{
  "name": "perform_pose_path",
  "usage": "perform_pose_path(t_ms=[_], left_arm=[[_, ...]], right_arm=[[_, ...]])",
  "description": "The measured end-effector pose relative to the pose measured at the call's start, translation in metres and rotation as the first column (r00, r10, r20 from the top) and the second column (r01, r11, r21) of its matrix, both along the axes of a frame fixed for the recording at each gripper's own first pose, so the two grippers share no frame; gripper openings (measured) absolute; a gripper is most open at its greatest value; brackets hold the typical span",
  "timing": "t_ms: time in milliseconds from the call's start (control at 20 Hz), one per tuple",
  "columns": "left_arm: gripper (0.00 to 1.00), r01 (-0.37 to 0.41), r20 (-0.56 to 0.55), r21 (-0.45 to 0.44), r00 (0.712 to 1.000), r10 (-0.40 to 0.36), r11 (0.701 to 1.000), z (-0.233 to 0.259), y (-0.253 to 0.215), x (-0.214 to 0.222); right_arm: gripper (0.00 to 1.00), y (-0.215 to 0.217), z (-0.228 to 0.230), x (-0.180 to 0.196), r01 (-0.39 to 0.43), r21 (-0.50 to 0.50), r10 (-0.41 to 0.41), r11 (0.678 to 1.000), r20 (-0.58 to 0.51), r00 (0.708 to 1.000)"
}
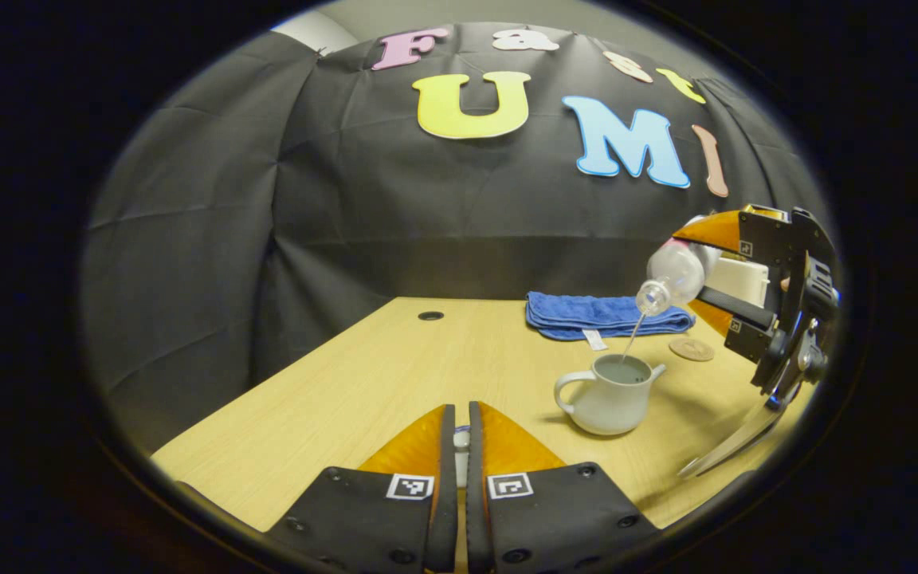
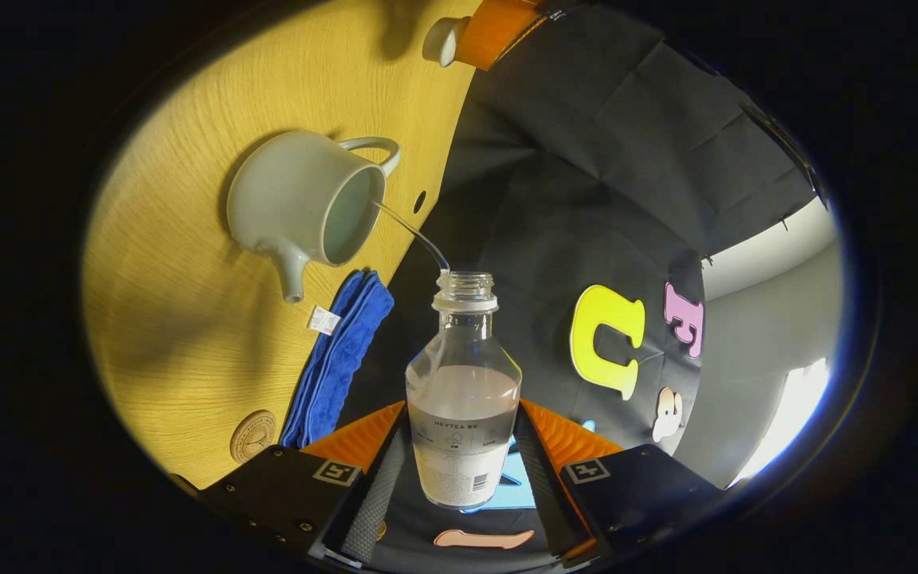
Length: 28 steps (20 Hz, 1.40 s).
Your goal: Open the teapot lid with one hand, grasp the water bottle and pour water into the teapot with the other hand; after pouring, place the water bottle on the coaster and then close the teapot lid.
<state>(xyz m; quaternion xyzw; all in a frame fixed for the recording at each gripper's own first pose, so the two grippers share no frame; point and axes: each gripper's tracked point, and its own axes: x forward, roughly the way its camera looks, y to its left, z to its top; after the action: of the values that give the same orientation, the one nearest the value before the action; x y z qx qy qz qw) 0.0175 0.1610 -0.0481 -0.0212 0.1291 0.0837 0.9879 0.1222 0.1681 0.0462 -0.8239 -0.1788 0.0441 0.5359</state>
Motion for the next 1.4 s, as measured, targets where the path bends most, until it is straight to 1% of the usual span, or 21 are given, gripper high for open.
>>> perform_pose_path(t_ms=[200,850,1400], left_arm=[[0.12,0.001,0.001,-0.001,1.000,-0.001,1.000,0.001,0.000,-0.001],[0.11,0.005,-0.001,-0.007,1.000,-0.005,1.000,0.001,0.000,-0.001],[0.12,0.009,0.000,-0.011,1.000,-0.009,1.000,0.001,-0.001,-0.001]], right_arm=[[0.78,0.000,0.002,0.001,-0.003,-0.014,0.004,1.000,0.008,1.000],[0.77,0.001,0.007,0.001,-0.009,-0.063,0.012,0.998,0.042,0.999],[0.78,0.006,0.013,0.000,-0.020,-0.145,0.030,0.989,0.069,0.997]])
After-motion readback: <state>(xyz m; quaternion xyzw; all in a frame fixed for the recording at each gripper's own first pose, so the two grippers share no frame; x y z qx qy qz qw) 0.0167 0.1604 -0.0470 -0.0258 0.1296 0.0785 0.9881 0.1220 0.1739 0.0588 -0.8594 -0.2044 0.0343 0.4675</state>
